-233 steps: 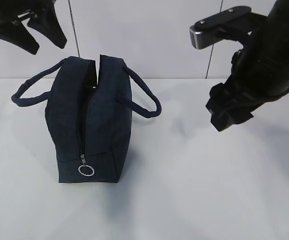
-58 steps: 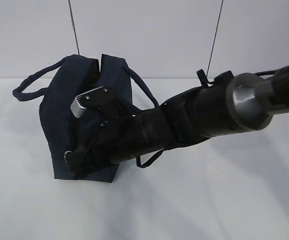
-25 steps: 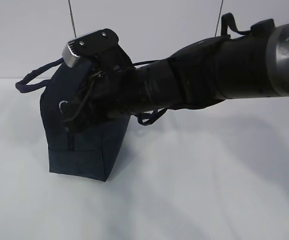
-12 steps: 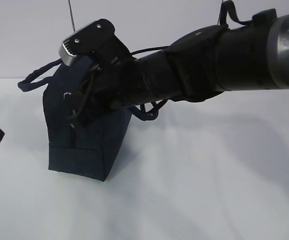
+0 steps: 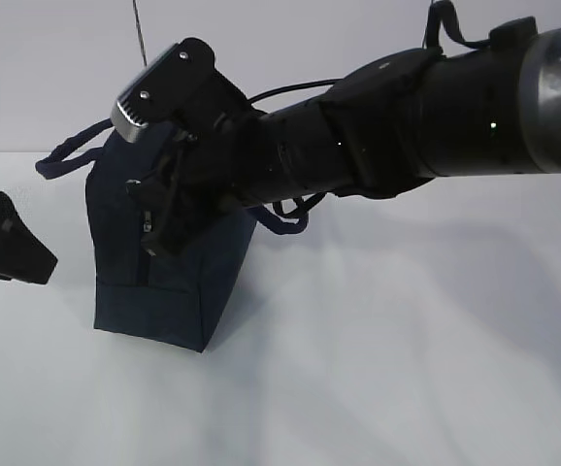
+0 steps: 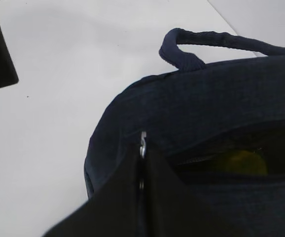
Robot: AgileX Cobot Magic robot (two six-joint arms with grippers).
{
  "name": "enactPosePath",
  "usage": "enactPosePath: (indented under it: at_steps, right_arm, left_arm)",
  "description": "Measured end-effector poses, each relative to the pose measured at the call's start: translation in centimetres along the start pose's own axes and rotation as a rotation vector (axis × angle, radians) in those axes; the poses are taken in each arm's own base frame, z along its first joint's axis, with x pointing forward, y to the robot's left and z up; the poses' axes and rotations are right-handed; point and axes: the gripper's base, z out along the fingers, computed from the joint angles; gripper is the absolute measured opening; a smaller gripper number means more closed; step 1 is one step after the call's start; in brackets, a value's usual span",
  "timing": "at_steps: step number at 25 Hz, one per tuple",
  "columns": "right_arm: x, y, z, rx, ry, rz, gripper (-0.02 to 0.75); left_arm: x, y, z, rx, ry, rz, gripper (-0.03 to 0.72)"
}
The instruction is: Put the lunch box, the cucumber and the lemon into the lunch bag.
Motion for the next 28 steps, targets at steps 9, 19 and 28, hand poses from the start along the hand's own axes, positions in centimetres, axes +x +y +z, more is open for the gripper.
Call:
enactPosePath:
  at_steps: [9,19,28]
  right_arm:
    - [0.0,0.0,0.0,0.002,0.000,-0.003,-0.013]
    - [0.0,0.0,0.0,0.004,0.001,-0.005,-0.013]
    - [0.0,-0.1,0.0,0.006,0.003,-0.007,-0.013]
  left_arm:
    - [-1.1,-0.3,2.2,0.021,-0.036,0.051,0.419]
    - [-2.3,0.4,4.9,-0.014,-0.082,0.094,0.430]
    - [-2.8,0.4,6.0,0.026,-0.105,0.121,0.119]
